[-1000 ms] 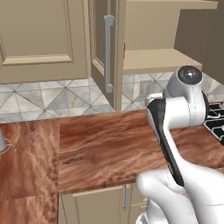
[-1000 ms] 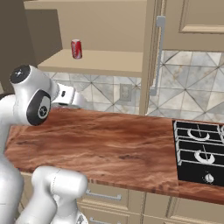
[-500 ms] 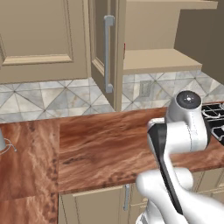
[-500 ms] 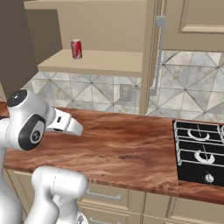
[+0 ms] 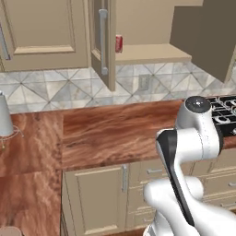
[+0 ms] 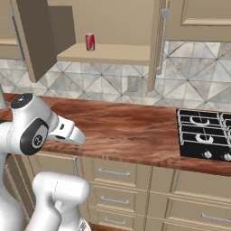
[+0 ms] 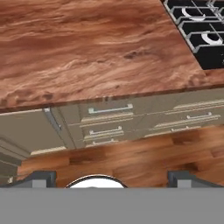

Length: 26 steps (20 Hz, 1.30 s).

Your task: Sort all alcoholic drinks to one cabinet, and non-alcoholic drinks to the other.

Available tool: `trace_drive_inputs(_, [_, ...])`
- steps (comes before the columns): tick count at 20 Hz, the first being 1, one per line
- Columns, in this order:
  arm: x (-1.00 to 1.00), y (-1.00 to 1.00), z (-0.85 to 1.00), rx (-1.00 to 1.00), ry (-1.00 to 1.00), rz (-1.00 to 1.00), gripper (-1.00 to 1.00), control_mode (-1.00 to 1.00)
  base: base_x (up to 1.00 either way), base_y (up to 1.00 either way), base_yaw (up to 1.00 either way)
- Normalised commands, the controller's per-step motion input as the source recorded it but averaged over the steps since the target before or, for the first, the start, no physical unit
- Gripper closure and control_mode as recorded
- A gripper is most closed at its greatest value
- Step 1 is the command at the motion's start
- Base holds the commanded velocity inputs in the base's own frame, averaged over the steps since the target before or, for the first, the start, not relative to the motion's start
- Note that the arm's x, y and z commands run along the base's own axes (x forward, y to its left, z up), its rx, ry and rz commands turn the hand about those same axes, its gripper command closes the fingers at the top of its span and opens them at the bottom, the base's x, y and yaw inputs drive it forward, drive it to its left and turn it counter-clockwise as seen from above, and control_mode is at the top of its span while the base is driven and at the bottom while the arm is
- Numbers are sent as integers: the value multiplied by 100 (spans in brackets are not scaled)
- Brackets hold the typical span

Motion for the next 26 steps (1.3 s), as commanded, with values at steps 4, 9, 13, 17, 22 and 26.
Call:
trace_drive_inputs(4, [0,0,0,0,0,0,-100,100,-77,-48,0])
trace_drive_inputs(9, [0,0,0,0,0,0,-100,100,-8,-96,0])
trace_drive_inputs(13, [0,0,0,0,0,0,-100,100,0,-100,0])
trace_drive_inputs(17, [0,0,0,0,0,0,-100,100,0,-100,0])
trace_drive_inputs(22, [0,0,0,0,0,0,-100,100,2,-100,0])
trace_drive_inputs(26, [0,0,0,0,0,0,-100,100,4,-100,0])
